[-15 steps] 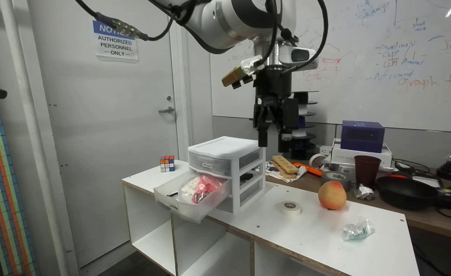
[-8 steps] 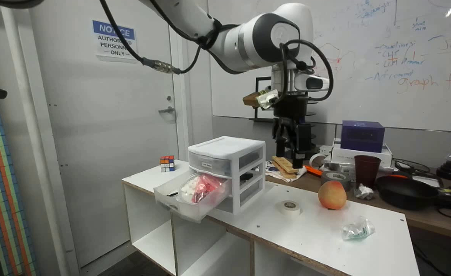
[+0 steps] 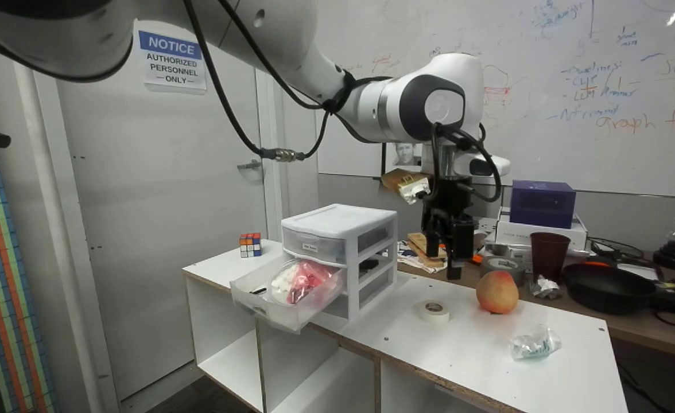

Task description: Put the roll of tape and plastic bag on the table into the open drawer and then close the drawer

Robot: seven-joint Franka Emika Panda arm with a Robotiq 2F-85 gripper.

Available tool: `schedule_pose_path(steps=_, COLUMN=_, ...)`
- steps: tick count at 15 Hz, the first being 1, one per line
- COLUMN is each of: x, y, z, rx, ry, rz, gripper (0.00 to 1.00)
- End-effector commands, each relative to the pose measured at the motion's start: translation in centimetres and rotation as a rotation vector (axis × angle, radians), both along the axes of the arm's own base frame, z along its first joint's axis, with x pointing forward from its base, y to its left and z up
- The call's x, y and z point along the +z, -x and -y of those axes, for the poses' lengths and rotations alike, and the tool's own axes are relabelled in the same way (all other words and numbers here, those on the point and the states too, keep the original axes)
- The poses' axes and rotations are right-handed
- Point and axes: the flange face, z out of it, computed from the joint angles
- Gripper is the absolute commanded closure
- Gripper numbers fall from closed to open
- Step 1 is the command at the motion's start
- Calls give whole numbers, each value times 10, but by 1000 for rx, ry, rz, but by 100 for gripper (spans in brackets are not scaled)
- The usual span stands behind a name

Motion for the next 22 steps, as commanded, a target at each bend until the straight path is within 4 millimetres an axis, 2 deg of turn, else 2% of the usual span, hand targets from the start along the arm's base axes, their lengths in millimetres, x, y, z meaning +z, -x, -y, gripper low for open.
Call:
schedule_pose_path(steps=1, x=-14, y=-19, z=-3, rx=-19, ry=-26, rz=17, gripper=0)
schedule_pose_path(steps=8, x=-53, y=-32, z=-13, rx=-15, ry=-18, rz=6, gripper=0)
schedule_pose_path(steps=14, x=-92, y=-32, z=-23, rx=-8, ry=-34, rz=-46, gripper=0)
schedule_pose_path(steps=17, x=-101, y=-31, z=-29, rx=-11, ry=-32, rz=-56, gripper=0)
schedule_pose_path(steps=19, x=-101, y=-31, z=-29, rx=-16, ry=-7, rz=-56, gripper=26)
schedule_pose_path(steps=22, x=-89, y=-30, z=-26, rx=-37, ry=38, rz=-54, gripper=49)
